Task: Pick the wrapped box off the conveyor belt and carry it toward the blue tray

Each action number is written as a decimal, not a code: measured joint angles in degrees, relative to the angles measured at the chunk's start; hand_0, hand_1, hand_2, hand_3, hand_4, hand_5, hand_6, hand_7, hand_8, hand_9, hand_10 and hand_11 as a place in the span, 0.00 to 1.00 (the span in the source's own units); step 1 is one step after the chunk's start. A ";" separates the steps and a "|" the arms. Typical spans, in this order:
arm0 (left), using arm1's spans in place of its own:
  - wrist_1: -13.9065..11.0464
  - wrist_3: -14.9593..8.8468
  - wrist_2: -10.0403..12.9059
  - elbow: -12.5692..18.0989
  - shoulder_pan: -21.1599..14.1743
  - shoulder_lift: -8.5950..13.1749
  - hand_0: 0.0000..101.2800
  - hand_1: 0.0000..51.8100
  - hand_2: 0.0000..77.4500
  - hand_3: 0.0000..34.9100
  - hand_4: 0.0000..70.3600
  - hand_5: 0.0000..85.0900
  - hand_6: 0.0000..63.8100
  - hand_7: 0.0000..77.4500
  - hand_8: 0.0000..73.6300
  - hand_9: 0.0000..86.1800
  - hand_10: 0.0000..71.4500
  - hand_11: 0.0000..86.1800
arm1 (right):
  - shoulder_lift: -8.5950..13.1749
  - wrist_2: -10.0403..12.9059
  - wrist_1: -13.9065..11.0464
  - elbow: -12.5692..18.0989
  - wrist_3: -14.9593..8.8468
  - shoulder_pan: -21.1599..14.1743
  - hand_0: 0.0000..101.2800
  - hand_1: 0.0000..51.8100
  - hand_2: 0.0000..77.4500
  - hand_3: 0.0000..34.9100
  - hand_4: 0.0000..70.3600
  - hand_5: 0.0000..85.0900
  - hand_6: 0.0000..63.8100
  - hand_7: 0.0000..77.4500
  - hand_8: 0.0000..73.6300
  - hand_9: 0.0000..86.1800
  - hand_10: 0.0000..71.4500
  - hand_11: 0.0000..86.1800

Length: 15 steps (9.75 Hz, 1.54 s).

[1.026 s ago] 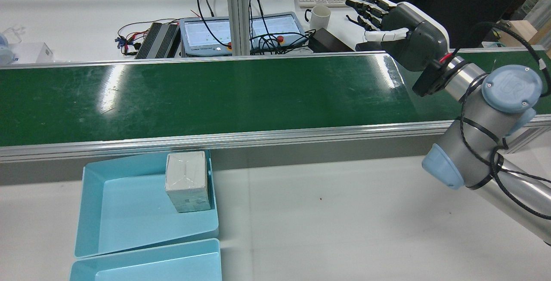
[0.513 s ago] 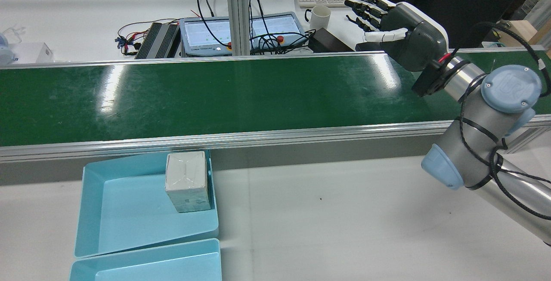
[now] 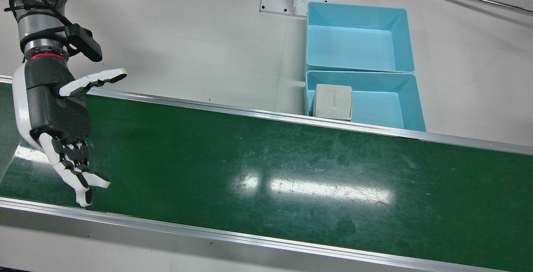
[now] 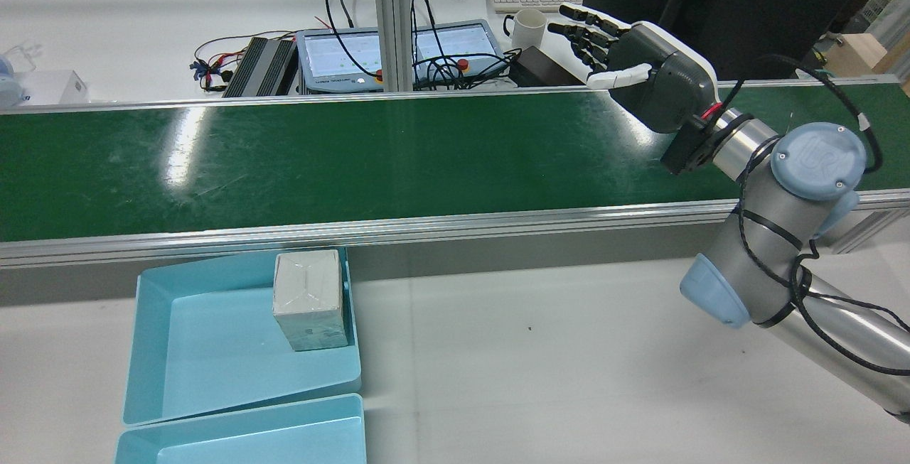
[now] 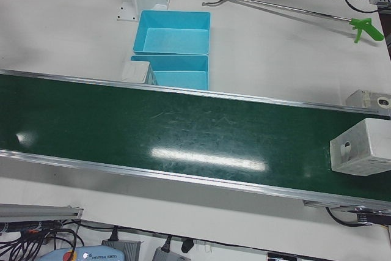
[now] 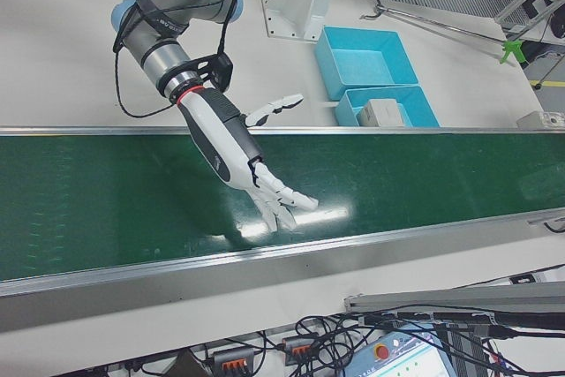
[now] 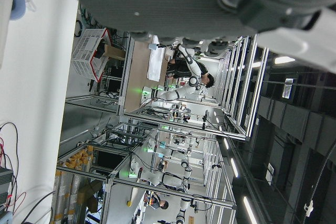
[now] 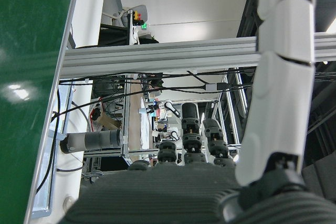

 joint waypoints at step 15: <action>0.00 0.00 0.00 0.00 0.00 0.00 0.00 0.00 0.01 0.00 0.01 0.01 0.01 0.01 0.01 0.01 0.00 0.01 | 2.55 0.05 -1.28 0.65 0.07 0.44 0.46 0.25 0.18 0.20 0.13 0.16 0.07 0.25 0.07 0.09 0.00 0.01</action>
